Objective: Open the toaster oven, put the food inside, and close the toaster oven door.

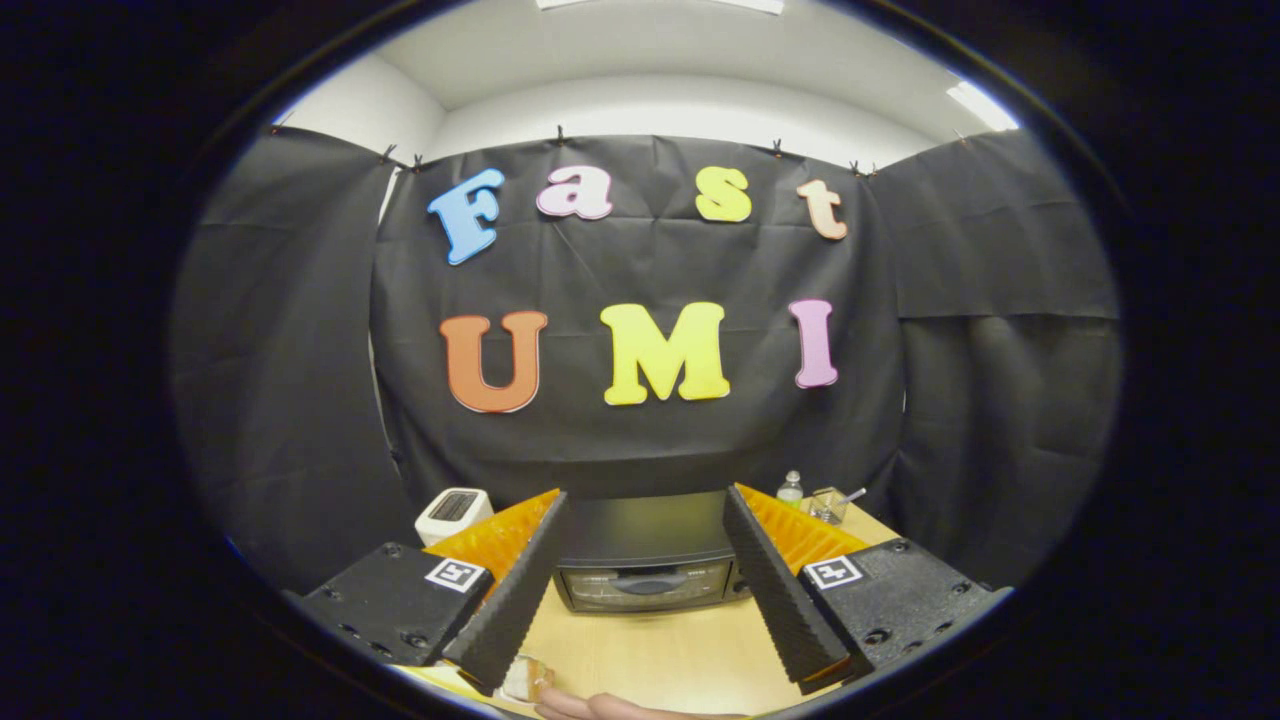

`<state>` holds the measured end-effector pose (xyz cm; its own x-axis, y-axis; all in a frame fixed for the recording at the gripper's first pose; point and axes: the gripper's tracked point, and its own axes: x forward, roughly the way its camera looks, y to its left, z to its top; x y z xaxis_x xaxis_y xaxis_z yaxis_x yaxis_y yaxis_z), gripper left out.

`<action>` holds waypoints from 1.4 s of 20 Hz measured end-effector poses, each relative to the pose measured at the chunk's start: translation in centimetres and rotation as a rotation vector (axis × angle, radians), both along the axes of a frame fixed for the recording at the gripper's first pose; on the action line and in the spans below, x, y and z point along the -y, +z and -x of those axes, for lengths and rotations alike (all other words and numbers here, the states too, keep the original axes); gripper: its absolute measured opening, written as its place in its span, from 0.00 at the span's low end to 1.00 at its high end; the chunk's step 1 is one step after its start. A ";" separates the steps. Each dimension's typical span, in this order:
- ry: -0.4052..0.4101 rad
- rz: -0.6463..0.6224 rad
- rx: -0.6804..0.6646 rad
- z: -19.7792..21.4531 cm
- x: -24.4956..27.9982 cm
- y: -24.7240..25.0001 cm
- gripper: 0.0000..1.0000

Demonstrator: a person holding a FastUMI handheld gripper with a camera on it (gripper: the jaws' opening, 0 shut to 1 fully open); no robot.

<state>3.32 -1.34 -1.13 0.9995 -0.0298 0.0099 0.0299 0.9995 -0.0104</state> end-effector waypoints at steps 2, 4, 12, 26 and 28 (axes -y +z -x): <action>0.012 -0.006 -0.012 -1.3 -0.2 -0.7 1.00; 0.021 -0.018 -0.017 -2.7 0.1 -1.4 1.00; -0.006 0.068 -0.034 -10.4 1.7 -5.7 1.00; 0.024 0.039 -0.260 -20.2 1.9 -18.4 1.00; 0.034 0.006 -0.316 -20.8 1.6 -20.4 1.00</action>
